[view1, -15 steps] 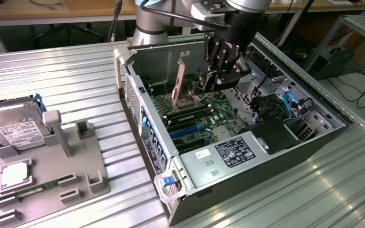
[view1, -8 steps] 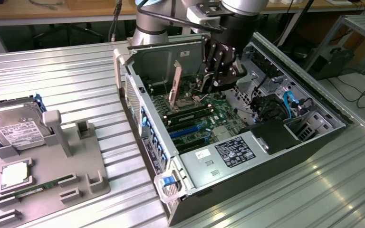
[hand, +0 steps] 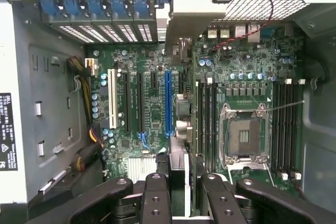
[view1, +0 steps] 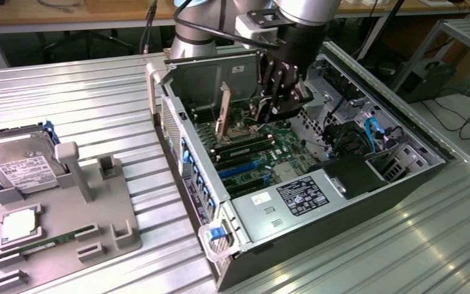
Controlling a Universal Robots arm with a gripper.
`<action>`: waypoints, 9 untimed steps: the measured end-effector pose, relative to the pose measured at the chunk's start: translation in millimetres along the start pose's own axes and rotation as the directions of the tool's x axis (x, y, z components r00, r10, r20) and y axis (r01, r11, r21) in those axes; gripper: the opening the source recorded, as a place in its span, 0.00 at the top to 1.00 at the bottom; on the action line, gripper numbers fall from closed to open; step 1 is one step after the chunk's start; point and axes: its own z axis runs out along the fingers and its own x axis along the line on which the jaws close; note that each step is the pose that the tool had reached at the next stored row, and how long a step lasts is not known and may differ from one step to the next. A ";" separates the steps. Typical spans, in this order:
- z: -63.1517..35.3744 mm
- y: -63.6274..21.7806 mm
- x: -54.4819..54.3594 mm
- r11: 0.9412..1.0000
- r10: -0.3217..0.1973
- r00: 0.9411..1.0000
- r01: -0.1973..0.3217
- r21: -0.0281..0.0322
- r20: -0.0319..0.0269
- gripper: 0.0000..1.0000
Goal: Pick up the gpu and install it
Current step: 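Insert the gpu into the slot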
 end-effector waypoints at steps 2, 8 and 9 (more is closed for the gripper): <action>1.5 0.0 -0.1 1.000 -0.005 1.000 0.005 0.004 0.000 0.72; 10.8 1.4 -1.5 1.000 -0.020 1.000 0.020 0.003 0.005 0.72; 12.7 2.1 -2.1 1.000 -0.020 1.000 0.020 0.003 0.005 0.72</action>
